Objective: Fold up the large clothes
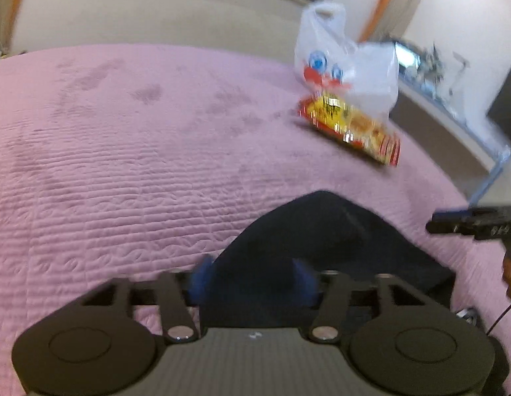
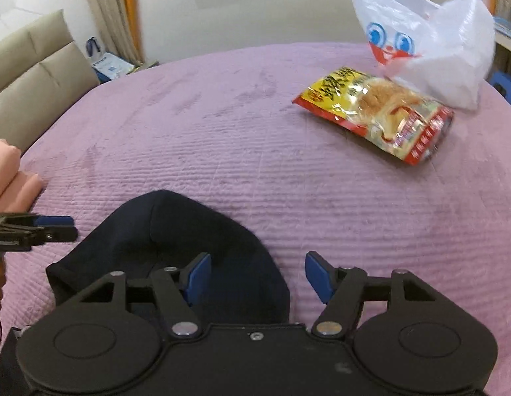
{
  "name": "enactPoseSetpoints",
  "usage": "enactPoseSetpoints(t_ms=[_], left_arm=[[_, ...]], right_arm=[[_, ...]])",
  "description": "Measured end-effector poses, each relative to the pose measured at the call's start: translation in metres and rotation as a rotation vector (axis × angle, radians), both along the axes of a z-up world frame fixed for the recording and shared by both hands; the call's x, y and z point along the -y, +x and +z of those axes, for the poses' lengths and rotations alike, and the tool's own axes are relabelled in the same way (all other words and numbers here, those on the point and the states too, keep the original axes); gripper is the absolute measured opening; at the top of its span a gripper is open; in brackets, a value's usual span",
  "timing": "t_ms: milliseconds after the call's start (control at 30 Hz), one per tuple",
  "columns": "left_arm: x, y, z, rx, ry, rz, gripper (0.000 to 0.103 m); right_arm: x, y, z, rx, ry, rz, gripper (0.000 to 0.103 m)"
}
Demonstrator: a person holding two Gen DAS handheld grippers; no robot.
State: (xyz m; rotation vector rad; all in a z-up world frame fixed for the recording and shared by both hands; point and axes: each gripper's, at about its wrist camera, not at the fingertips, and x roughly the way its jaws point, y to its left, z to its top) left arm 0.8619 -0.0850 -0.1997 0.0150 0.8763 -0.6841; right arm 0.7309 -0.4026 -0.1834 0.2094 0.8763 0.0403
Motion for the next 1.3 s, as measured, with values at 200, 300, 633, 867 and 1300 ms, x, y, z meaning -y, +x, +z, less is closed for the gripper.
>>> enactPoseSetpoints(t_ms=[200, 300, 633, 867, 1300], left_arm=[[0.022, 0.034, -0.025, -0.085, 0.000, -0.052, 0.076], [0.034, 0.049, -0.042, -0.144, 0.021, -0.071, 0.073], [0.040, 0.000, -0.014, 0.038, 0.037, -0.181, 0.008], [-0.014, -0.106, 0.071, 0.214, -0.053, -0.164, 0.008], [-0.063, -0.333, 0.116, 0.280, 0.044, -0.245, 0.007]], right_arm=[[0.009, 0.039, -0.038, -0.126, 0.104, 0.040, 0.076], [0.006, 0.049, -0.053, -0.148, 0.074, 0.043, 0.076], [-0.033, 0.014, -0.028, -0.036, -0.068, 0.232, 0.013], [-0.050, -0.088, 0.061, 0.220, -0.123, 0.298, 0.011], [-0.135, -0.285, 0.115, 0.334, -0.385, 0.444, 0.009]])
